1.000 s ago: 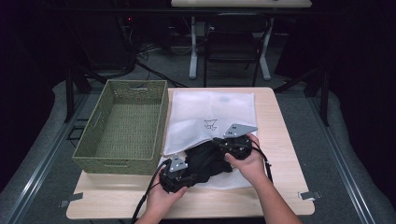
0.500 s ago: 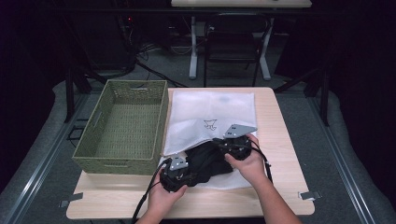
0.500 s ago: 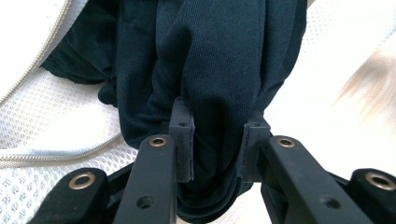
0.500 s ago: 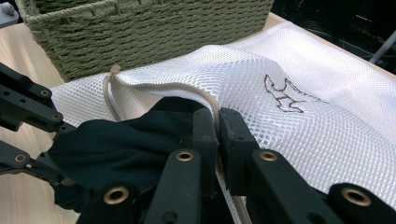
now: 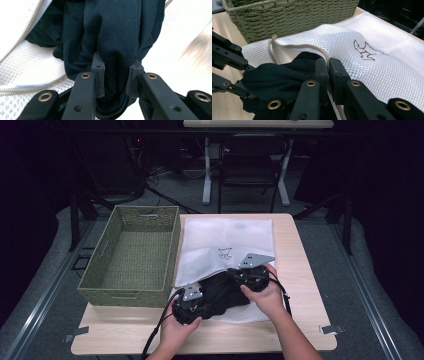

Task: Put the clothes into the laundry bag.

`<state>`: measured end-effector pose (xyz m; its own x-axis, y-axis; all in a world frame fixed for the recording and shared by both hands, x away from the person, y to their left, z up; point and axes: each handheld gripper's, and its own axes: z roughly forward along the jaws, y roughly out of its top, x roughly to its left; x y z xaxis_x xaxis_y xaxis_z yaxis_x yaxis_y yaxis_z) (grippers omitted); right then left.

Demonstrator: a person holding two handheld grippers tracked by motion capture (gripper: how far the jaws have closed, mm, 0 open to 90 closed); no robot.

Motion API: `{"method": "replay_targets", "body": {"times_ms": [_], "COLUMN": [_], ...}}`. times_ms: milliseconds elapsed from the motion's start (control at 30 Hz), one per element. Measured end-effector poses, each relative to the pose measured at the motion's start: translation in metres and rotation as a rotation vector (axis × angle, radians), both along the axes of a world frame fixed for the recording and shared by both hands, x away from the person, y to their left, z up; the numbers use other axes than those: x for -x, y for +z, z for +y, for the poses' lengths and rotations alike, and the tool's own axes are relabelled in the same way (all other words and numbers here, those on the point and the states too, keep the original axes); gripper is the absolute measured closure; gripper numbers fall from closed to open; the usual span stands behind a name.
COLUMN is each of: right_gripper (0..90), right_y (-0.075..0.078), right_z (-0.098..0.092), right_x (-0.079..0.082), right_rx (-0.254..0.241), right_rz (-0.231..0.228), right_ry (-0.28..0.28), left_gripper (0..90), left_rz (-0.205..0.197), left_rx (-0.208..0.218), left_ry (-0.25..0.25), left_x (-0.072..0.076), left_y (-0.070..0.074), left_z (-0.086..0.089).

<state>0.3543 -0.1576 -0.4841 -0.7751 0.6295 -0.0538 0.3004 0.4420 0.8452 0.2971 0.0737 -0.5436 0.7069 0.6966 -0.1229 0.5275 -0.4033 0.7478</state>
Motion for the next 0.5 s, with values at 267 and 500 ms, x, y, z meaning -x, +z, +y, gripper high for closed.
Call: {"method": "replay_targets", "body": {"times_ms": [267, 500], "right_gripper": [85.7, 85.7], "right_y": [0.000, 0.000], "right_z": [0.001, 0.001], "right_x": [0.000, 0.001], "right_rx": [0.000, 0.000], "right_rz": [-0.001, -0.001], "right_ry": [0.003, 0.006], "left_gripper": [73.9, 74.2], "left_rz": [-0.001, 0.005], "left_rx": [-0.010, -0.004], "left_ry": [0.008, 0.026], "left_x": [-0.005, -0.011], "left_y": [0.004, 0.006], "left_z": [-0.003, -0.007]}}
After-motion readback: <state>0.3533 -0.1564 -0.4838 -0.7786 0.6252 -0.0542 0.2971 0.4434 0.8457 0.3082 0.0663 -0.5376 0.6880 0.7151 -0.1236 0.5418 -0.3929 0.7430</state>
